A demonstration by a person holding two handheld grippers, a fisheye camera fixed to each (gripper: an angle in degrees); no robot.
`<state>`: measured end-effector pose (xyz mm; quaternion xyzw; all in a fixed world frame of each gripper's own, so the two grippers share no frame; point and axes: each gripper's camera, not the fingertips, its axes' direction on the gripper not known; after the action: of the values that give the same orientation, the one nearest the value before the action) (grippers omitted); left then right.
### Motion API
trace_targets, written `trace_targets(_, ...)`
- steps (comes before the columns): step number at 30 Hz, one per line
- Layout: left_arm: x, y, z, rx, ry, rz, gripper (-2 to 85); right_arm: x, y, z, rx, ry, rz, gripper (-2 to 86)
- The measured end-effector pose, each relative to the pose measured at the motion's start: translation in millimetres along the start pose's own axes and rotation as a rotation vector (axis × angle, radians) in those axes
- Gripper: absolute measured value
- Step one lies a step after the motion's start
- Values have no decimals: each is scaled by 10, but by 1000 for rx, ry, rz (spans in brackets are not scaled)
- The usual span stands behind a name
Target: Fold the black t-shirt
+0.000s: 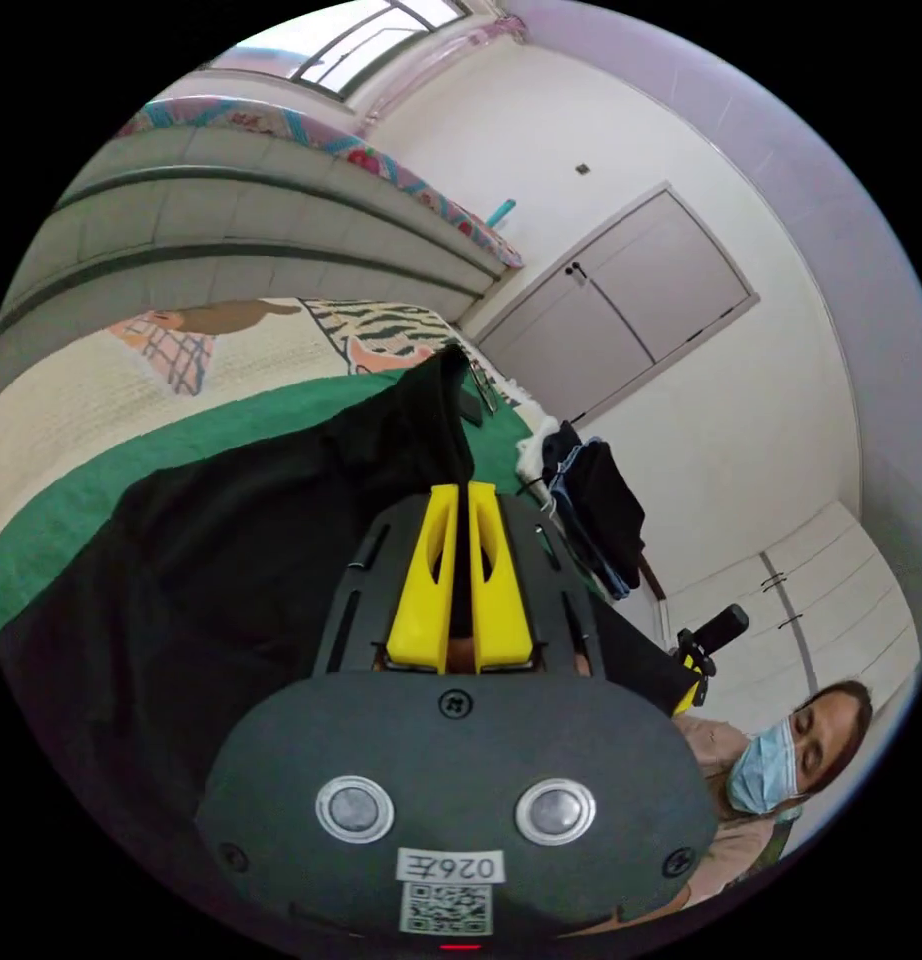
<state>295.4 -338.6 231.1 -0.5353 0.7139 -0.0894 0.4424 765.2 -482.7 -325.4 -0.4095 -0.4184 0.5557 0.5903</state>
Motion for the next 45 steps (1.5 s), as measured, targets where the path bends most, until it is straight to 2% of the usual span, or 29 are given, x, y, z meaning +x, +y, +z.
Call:
trace_targets(4, -463, 483, -1300, 91, -34, -40, -1, -575, -669, 1146, -219, -144, -137, -12)
trace_targets(7, -898, 936, -1959, 121, -47, -102, -1, -959, -919, 2138, -426, -201, -213, -10)
trace_targets(11, -1445, 1483, -2414, 141, -6, -219, 0, -1269, -941, 3411, -689, -274, -188, -9)
trace_targets(13, -1712, 1745, -2667, 197, 81, -280, 0, -1350, -935, 3778, -741, -276, -158, -9)
trace_targets(18, -1798, 1878, -3329, 290, 201, -274, 0, -1651, -1152, 4226, -720, -261, -141, -9)
trace_targets(22, -1640, 1890, -3997, 276, 111, -215, 3, -2011, -1391, 4615, -691, -240, -211, -9)
trace_targets(27, -1801, 2238, -4380, 221, -9, -341, 11, -2179, -1290, 5543, -800, -245, -206, -8)
trace_targets(32, -1951, 2603, -4699, 286, 67, -408, 51, -2223, -1263, 6167, -872, -252, -158, 25)
trace_targets(35, -1827, 2811, -5041, 435, 120, -370, 69, -2244, -1337, 6137, -913, -318, -170, 55)
trace_targets(37, -1447, 2927, -5264, 516, 85, -247, 31, -2216, -1394, 5982, -893, -349, -170, 61)
trace_targets(39, -1082, 2947, -5268, 480, 69, -116, 1, -2098, -1451, 5800, -842, -291, -154, 57)
trace_targets(41, -788, 2948, -5097, 369, 62, -23, -5, -1805, -1441, 5667, -811, -139, -125, 27)
trace_targets(42, -704, 2945, -4882, 243, 61, -21, -7, -1715, -1405, 5682, -838, -101, -122, 19)
trace_targets(43, -740, 2927, -4651, 70, 58, -97, -8, -1525, -1305, 5779, -955, -47, -100, 2)
trace_targets(44, -769, 2918, -4567, 5, 71, -120, -8, -1375, -1280, 5836, -1020, -103, -51, -2)
trace_targets(45, -810, 2909, -4525, -14, 109, -139, -8, -1321, -1322, 5822, -1000, -139, -22, -5)
